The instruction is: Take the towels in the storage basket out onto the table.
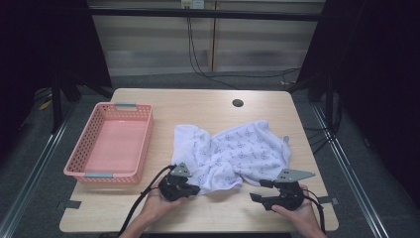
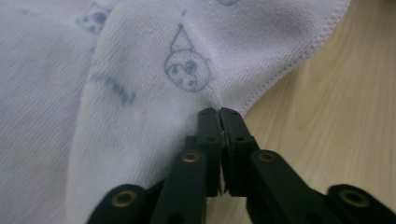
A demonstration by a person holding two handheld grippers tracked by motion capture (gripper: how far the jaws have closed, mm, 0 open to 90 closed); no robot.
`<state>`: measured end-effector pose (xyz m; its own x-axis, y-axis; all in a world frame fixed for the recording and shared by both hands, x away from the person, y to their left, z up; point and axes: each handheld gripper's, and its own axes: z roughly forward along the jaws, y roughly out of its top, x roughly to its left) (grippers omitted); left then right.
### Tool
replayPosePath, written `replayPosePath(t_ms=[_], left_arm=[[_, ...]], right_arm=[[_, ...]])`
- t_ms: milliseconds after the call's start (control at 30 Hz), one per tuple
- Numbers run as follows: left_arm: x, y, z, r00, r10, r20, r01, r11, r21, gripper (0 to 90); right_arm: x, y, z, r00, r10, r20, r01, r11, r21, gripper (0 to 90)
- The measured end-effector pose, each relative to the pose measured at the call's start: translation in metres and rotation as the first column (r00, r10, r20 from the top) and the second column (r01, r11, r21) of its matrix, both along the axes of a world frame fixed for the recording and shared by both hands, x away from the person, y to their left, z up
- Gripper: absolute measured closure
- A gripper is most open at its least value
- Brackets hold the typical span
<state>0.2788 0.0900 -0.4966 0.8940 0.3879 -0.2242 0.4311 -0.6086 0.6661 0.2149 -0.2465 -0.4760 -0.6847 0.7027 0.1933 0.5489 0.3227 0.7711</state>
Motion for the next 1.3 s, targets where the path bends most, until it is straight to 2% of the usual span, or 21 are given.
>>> replayPosePath(t_ms=[67,133,167,300,367,433,467,500,533,567,633,700,767,833,933,1067,1133,1167,1233,1267,1300], left_arm=[[-0.001,-0.008,-0.001,0.9995,0.008,-0.030,-0.009,0.9997,-0.023,90.0],[-0.004,-0.015,-0.002,0.9996,0.009,-0.026,-0.009,0.9997,-0.024,90.0],[-0.007,-0.019,-0.003,0.9993,-0.011,-0.035,0.009,0.9990,-0.043,90.0],[-0.020,-0.038,-0.003,0.9961,-0.081,-0.034,0.080,0.9957,-0.047,90.0],[-0.024,-0.043,-0.002,0.9948,-0.099,-0.022,0.098,0.9944,-0.040,90.0],[-0.025,-0.042,-0.002,0.9944,-0.101,-0.032,0.099,0.9940,-0.047,90.0],[-0.024,-0.040,-0.002,0.9935,-0.107,-0.039,0.105,0.9927,-0.059,89.1],[-0.023,-0.037,-0.001,0.9939,-0.102,-0.040,0.100,0.9935,-0.053,82.6],[-0.022,-0.034,0.001,0.9941,-0.099,-0.042,0.096,0.9931,-0.066,75.4],[-0.021,-0.030,0.004,0.9951,-0.090,-0.040,0.087,0.9932,-0.078,70.9],[-0.019,-0.021,0.012,0.9977,-0.065,-0.020,0.063,0.9920,-0.109,64.6],[-0.015,-0.012,0.019,0.9994,-0.034,0.000,0.034,0.9899,-0.137,69.2],[-0.008,-0.001,0.023,0.9999,0.009,-0.007,-0.010,0.9858,-0.167,67.5],[-0.002,0.008,0.026,0.9986,0.052,0.006,-0.050,0.9814,-0.186,68.8],[0.008,0.018,0.027,0.9949,0.099,0.017,-0.094,0.9801,-0.174,67.4],[0.027,0.018,0.024,0.9895,0.140,0.037,-0.131,0.9763,-0.172,63.6],[0.039,0.012,0.021,0.9866,0.159,0.036,-0.151,0.9751,-0.162,60.3],[0.045,0.007,0.020,0.9878,0.152,0.035,-0.144,0.9748,-0.171,58.7],[0.053,-0.005,0.017,0.9893,0.137,0.051,-0.127,0.9786,-0.162,54.4],[0.057,-0.010,0.015,0.9910,0.126,0.043,-0.118,0.9810,-0.154,53.8],[0.060,-0.015,0.011,0.9906,0.129,0.045,-0.123,0.9841,-0.128,54.3]], right_arm=[[0.009,0.009,-0.002,1.0000,0.001,-0.003,-0.001,1.000,0.005,33.3],[0.018,0.021,-0.004,0.9999,0.011,-0.008,-0.010,1.000,0.016,31.8],[0.022,0.027,-0.005,0.9998,0.017,-0.012,-0.017,1.000,0.018,30.3],[0.030,0.047,-0.002,0.9999,0.011,0.008,-0.011,0.999,0.040,26.6],[0.037,0.053,-0.002,0.9998,0.013,0.011,-0.014,0.998,0.055,26.8],[0.046,0.059,-0.007,1.0000,0.002,0.008,-0.003,0.999,0.044,27.1],[0.050,0.063,-0.010,1.0000,0.001,0.002,-0.001,0.999,0.034,29.5],[0.054,0.066,-0.014,1.0000,0.001,0.004,-0.001,1.000,0.005,37.8],[0.057,0.069,-0.018,1.0000,0.000,0.006,0.000,1.000,-0.016,50.8],[0.060,0.069,-0.022,0.9999,0.006,-0.009,-0.006,1.000,-0.010,57.9],[0.063,0.065,-0.022,0.9994,0.012,-0.033,-0.012,1.000,0.003,73.7],[0.063,0.058,-0.021,0.9984,0.037,-0.043,-0.038,0.999,-0.010,77.4],[0.062,0.047,-0.023,0.9979,0.041,-0.049,-0.042,0.999,-0.030,78.3],[0.060,0.033,-0.021,0.9989,0.020,-0.043,-0.022,0.998,-0.055,78.4],[0.059,0.007,-0.021,0.9992,-0.020,-0.036,0.018,0.997,-0.075,78.2],[0.065,-0.027,-0.021,0.9962,-0.085,-0.020,0.082,0.992,-0.093,76.9],[0.071,-0.036,-0.022,0.9942,-0.106,-0.015,0.105,0.990,-0.090,73.0],[0.073,-0.038,-0.021,0.9929,-0.119,-0.010,0.117,0.989,-0.094,66.2],[0.072,-0.039,-0.017,0.9893,-0.146,0.005,0.145,0.985,-0.096,54.8],[0.070,-0.040,-0.014,0.9888,-0.149,0.015,0.150,0.984,-0.099,50.0],[0.067,-0.041,-0.011,0.9858,-0.167,0.023,0.168,0.982,-0.089,46.3]])
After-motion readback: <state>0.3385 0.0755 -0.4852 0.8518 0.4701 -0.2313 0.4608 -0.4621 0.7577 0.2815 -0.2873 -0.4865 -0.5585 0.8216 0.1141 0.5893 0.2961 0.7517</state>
